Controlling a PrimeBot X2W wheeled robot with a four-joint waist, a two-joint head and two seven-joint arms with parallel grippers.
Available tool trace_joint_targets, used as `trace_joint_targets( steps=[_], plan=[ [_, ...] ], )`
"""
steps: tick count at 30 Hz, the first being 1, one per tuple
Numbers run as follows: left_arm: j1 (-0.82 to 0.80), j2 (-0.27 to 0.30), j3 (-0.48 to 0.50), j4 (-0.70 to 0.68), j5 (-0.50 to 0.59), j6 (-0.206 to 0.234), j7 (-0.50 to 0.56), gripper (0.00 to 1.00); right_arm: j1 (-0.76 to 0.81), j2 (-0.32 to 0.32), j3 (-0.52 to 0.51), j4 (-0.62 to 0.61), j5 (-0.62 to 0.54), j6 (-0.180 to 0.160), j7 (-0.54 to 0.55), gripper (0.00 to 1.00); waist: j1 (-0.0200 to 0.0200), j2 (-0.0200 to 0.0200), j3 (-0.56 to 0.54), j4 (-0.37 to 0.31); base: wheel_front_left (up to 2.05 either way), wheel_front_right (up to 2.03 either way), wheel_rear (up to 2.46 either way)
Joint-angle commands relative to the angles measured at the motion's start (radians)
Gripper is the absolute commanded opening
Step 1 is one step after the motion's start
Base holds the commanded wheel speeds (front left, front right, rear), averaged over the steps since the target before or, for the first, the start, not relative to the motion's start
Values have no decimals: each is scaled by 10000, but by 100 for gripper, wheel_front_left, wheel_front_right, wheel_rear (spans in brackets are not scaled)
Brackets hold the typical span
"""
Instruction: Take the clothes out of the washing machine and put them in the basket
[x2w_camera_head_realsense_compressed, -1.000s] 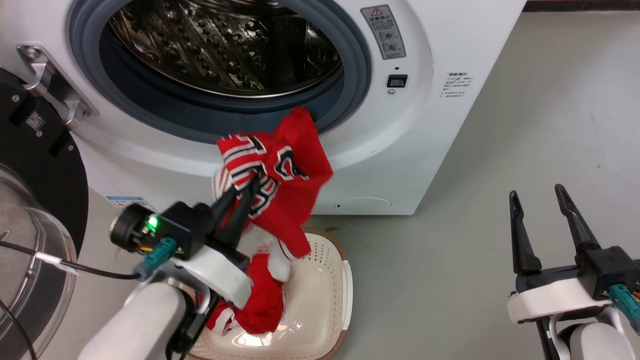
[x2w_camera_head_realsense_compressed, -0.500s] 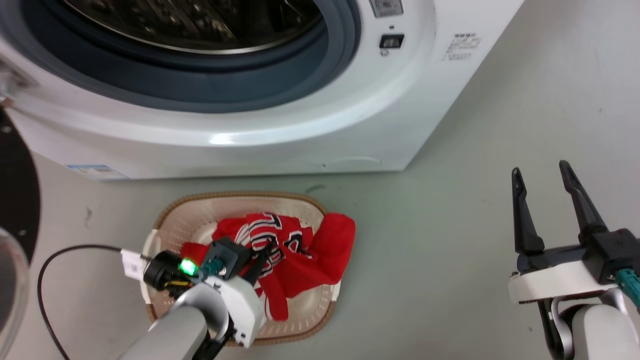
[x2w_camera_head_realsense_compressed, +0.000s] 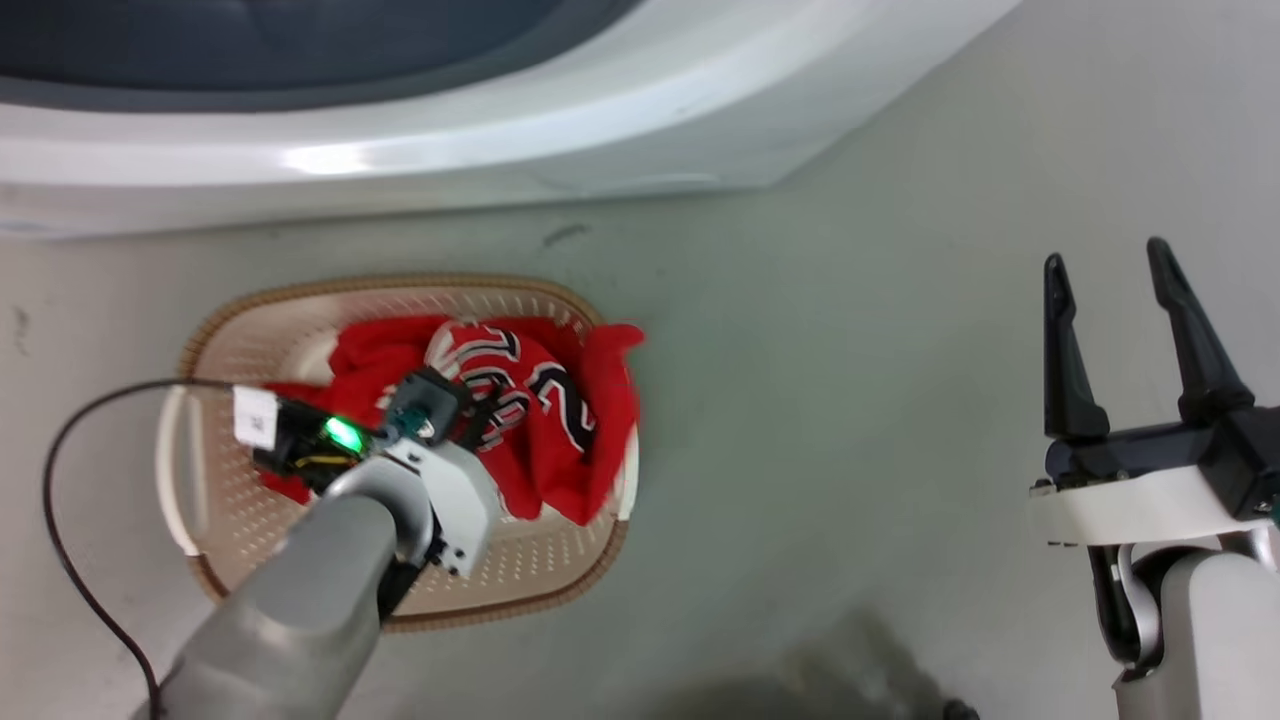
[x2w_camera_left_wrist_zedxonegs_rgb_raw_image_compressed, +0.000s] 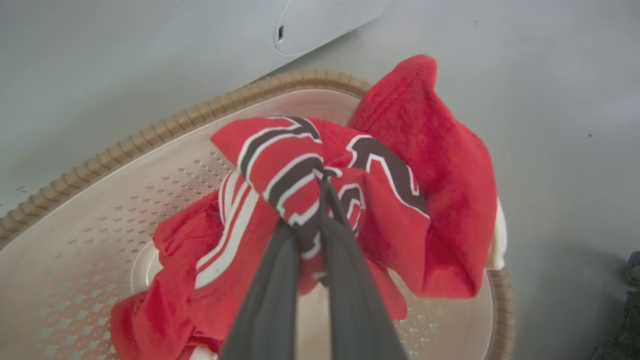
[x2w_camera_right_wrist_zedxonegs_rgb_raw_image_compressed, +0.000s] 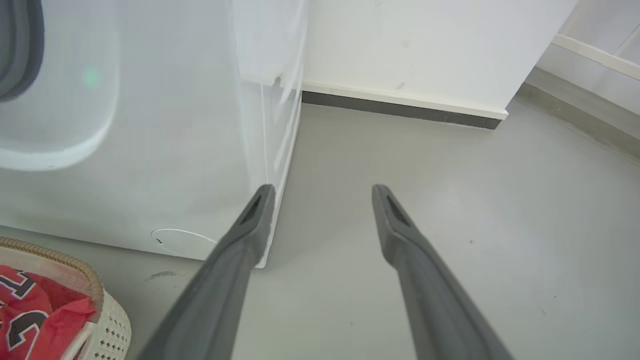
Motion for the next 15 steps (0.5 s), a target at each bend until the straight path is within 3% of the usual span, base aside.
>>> trace_joint_targets(
  steps=[1, 15],
  plan=[
    [-271, -23, 51, 205, -30, -42, -81, 0, -184, 11, -10, -81, 48, -11, -20, 100, -2, 0, 702, -330, 0, 0, 0],
    [-1953, -321, 4, 2934, -28, -298, -355, 0, -720, 9, 172, -492, 341, -11, -20, 100, -2, 0, 2432, -840, 0, 0, 0]
  ],
)
